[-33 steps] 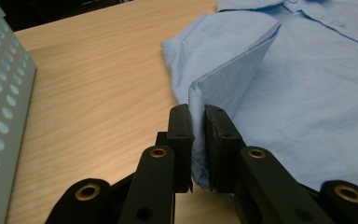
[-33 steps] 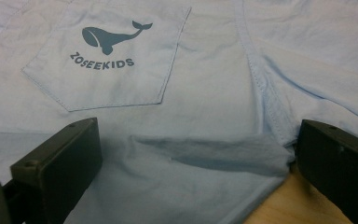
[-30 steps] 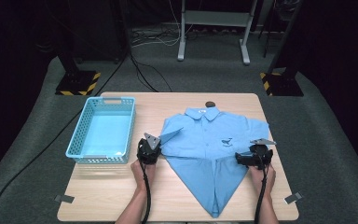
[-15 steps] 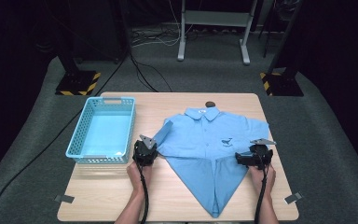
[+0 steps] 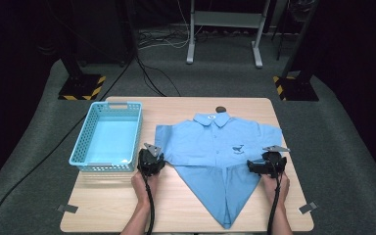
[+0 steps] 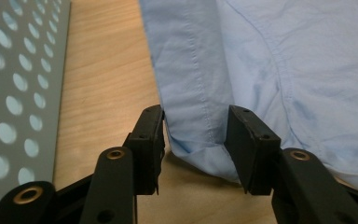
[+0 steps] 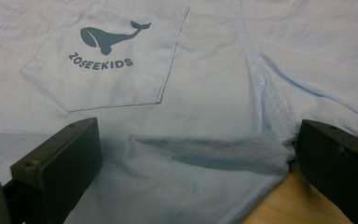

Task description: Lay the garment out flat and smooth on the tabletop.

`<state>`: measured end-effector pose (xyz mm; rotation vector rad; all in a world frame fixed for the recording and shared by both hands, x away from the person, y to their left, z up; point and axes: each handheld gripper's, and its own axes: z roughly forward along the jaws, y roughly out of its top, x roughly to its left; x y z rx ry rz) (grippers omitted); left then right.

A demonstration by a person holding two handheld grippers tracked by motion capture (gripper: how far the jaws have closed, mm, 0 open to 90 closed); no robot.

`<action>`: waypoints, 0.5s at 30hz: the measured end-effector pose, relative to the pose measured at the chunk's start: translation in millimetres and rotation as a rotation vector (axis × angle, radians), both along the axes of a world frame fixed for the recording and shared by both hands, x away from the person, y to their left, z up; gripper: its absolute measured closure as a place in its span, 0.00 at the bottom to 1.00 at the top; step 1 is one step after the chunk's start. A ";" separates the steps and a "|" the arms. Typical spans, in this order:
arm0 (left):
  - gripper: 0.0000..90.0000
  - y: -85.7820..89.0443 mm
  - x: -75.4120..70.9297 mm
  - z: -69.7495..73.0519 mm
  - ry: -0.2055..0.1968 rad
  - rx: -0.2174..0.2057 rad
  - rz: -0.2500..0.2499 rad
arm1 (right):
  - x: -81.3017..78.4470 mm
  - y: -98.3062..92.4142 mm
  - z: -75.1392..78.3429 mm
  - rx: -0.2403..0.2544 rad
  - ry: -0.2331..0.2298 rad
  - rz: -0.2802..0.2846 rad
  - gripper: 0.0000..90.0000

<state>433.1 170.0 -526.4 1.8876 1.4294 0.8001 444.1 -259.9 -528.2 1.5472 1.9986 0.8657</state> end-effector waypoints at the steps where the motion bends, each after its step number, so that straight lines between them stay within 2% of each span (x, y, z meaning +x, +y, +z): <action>1: 0.60 0.4 0.2 0.1 0.002 0.000 0.002 | 0.0 0.0 0.0 0.000 0.000 0.000 0.00; 4: 0.51 0.1 1.3 0.2 0.011 -0.007 0.016 | 0.0 0.0 0.0 0.000 0.000 0.000 0.00; 7: 0.37 1.5 1.3 0.9 0.007 -0.020 0.030 | 0.0 -0.1 0.0 0.000 0.000 0.000 0.00; 10: 0.27 1.3 0.4 1.4 0.011 -0.022 0.023 | 0.0 -0.2 0.0 0.000 -0.001 -0.001 0.00; 15: 0.18 -1.3 -6.3 2.2 -0.005 -0.024 -0.011 | -0.7 -0.8 0.1 0.003 0.000 -0.005 0.00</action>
